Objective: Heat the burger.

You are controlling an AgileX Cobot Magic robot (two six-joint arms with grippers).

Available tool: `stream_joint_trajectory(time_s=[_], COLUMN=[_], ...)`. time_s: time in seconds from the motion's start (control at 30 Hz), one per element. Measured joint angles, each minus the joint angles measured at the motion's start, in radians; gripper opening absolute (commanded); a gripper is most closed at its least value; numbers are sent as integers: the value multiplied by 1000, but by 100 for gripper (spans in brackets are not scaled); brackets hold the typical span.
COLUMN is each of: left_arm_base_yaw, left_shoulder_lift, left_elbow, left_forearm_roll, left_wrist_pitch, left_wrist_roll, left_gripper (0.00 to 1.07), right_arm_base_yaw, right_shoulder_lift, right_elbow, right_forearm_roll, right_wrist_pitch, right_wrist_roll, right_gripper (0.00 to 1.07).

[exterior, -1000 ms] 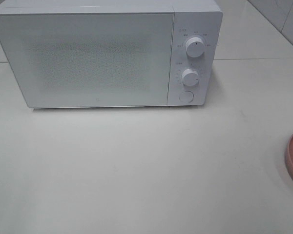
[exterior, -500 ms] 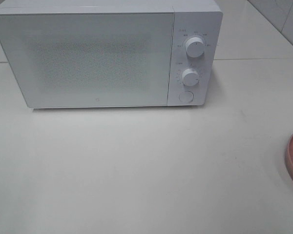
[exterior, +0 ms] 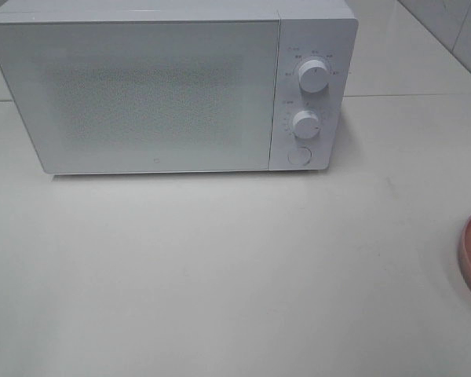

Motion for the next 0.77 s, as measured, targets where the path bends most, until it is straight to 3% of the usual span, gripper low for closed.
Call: stream_joint_trajectory(time_s=[0.77], left_arm_base_yaw=[0], left_shoulder_lift=[0], left_elbow=[0], left_forearm_roll=[0], left_wrist_pitch=[0], left_wrist_roll=[0], left_gripper=[94], right_arm_base_yaw=[0], right_shoulder_lift=[0], right_elbow=[0], right_forearm_roll=[0], right_wrist_pitch=[0], right_wrist_roll=[0], right_gripper=[72])
